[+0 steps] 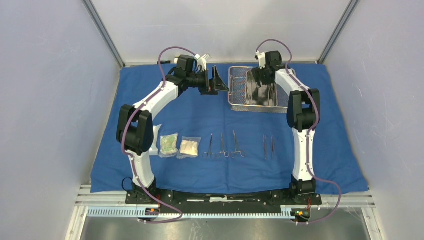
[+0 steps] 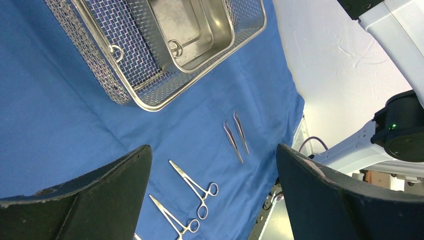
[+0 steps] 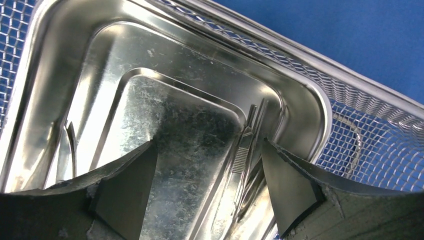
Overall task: Open and lay out the surgical kit
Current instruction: Pick up the medical item from the container.
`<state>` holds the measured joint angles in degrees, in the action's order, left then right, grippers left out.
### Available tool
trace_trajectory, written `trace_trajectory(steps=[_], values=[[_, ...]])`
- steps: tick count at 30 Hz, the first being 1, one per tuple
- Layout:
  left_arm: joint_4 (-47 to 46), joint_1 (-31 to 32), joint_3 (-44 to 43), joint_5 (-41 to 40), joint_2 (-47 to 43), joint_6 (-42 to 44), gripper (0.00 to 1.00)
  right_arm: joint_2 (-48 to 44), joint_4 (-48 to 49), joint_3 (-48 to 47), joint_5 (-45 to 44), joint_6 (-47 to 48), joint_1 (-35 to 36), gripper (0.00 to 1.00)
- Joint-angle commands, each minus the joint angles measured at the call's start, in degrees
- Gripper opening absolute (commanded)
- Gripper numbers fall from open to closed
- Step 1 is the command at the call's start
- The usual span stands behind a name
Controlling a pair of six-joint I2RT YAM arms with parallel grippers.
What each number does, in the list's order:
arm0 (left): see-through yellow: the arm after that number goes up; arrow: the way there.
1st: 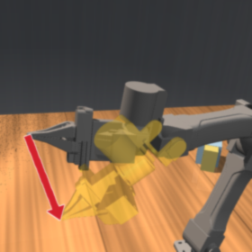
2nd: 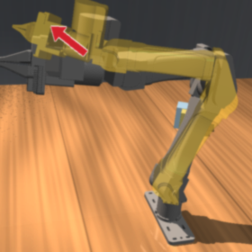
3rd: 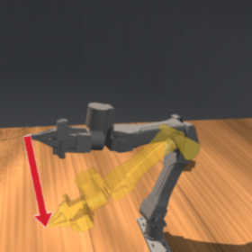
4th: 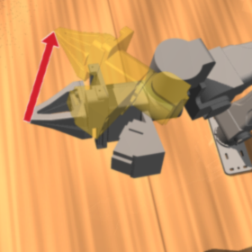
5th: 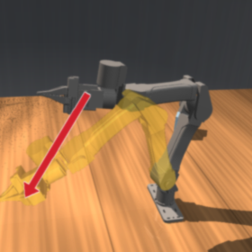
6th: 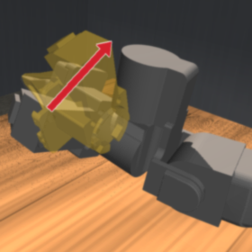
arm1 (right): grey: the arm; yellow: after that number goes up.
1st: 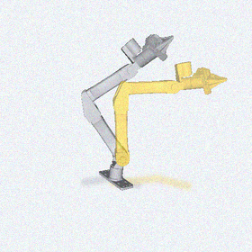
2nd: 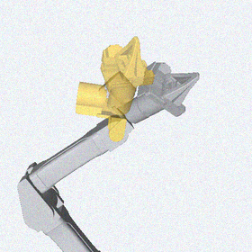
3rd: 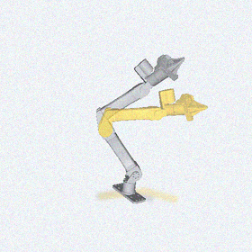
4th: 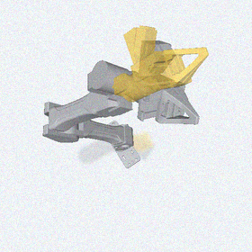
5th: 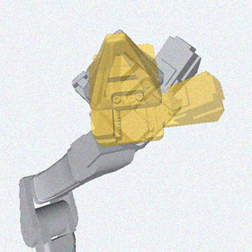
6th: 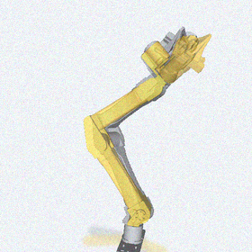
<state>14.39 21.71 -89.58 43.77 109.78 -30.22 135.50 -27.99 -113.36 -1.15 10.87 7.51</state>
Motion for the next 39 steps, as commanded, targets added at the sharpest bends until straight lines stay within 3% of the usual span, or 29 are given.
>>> trace_trajectory(steps=[1,18,32,39], values=[[-2.75,-0.48,0.89,2.02,-0.44,-2.89,1.00,0.29,-0.64,-0.06,-4.81,-1.84,0.03,0.84],[-3.84,-0.72,2.18,2.52,-1.27,-4.47,1.00,-3.75,6.40,16.05,-5.17,-15.66,-0.06,0.92],[-3.76,-0.73,2.13,2.46,-0.23,-4.33,1.00,-7.60,17.87,17.79,-13.33,-18.29,-0.10,0.93],[-3.85,-0.87,2.04,2.64,0.09,-4.51,1.00,-6.03,15.81,15.49,-16.04,-17.02,-0.09,0.94]])
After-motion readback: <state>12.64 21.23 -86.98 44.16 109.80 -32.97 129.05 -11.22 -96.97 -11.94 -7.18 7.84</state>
